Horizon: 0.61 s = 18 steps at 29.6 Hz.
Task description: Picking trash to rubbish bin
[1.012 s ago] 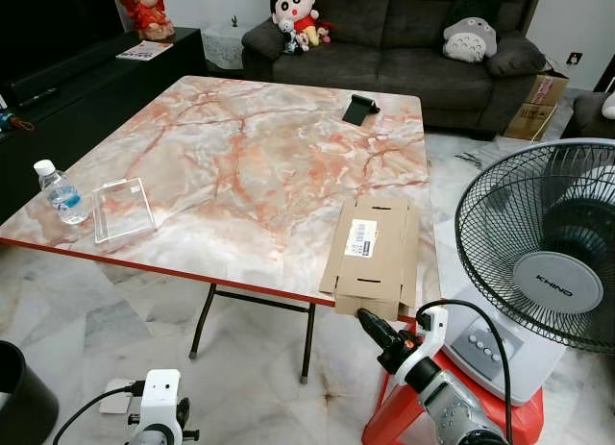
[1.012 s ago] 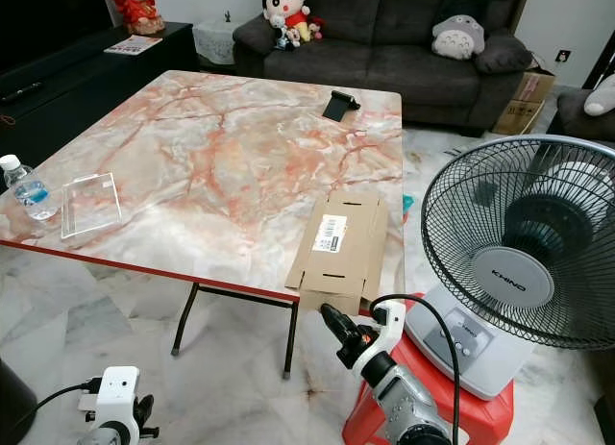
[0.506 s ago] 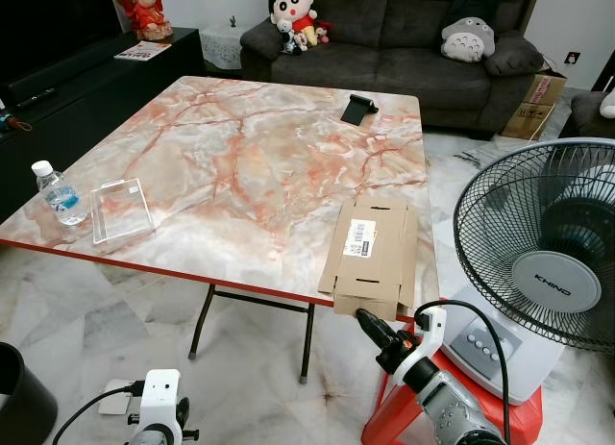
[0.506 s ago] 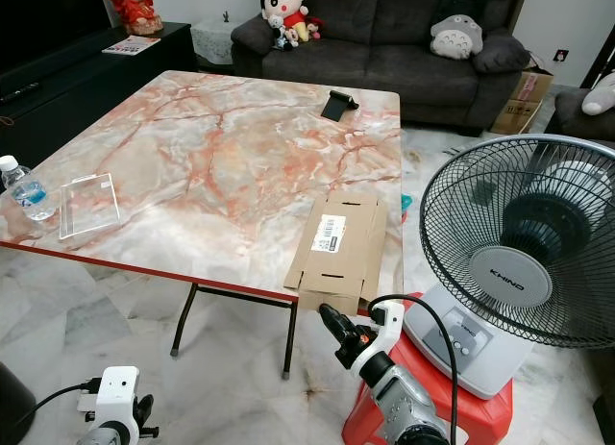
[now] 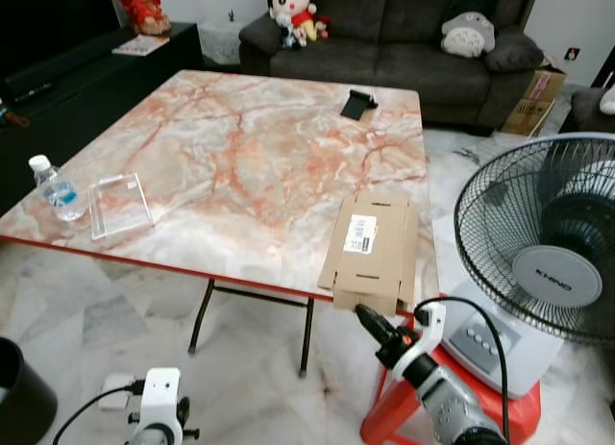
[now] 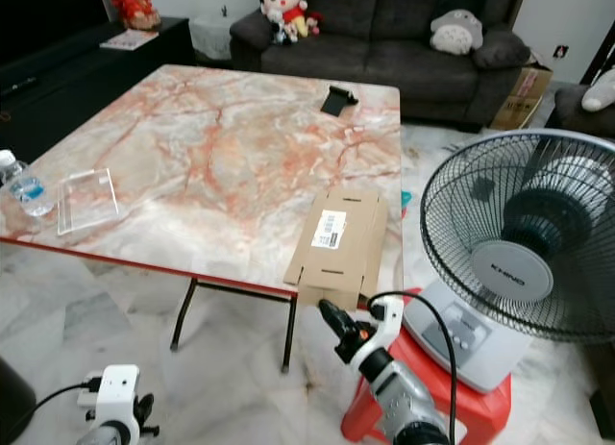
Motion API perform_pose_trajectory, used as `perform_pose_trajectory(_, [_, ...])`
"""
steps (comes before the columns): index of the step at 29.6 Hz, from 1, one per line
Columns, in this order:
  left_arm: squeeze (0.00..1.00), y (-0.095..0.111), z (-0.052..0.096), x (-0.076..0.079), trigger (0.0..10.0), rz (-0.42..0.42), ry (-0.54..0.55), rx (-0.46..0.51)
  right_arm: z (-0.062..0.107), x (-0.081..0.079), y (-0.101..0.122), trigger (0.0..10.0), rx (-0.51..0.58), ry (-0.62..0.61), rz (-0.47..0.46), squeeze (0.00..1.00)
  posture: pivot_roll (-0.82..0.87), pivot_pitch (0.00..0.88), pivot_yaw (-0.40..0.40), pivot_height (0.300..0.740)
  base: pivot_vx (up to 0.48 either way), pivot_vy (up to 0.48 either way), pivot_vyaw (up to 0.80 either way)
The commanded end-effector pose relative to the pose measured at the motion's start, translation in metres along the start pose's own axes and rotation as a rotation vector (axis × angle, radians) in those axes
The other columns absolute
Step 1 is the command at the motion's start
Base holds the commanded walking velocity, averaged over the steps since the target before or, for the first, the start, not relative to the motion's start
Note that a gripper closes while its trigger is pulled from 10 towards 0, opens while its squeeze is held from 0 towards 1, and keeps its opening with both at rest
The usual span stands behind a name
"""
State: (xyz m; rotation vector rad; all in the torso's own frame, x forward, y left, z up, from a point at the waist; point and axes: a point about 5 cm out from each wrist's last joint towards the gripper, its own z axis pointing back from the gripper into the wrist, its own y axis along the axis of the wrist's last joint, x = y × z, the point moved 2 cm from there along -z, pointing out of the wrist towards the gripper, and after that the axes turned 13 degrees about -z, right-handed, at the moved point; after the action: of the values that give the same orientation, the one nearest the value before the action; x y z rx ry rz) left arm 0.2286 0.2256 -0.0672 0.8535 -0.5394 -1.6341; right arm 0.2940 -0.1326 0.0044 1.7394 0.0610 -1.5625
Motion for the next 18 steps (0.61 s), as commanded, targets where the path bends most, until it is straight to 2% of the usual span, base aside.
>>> perform_pose_trajectory(1, [0.0, -0.0038, 0.0015, -0.0011, 10.0, 0.012, 0.004, -0.005, 0.0038, 0.0049, -0.0081, 10.0, -0.028, -0.033, -0.012, 0.0, 0.01, 0.0, -0.01, 0.74, -0.304, 0.0, 0.0])
perform_pose_trajectory(18, [0.0, -0.0043, 0.0018, -0.0011, 10.0, 0.011, 0.005, -0.006, 0.0042, 0.0058, -0.0078, 10.0, -0.032, -0.042, -0.005, 0.0, 0.01, 0.0, -0.011, 0.74, -0.295, 0.0, 0.0])
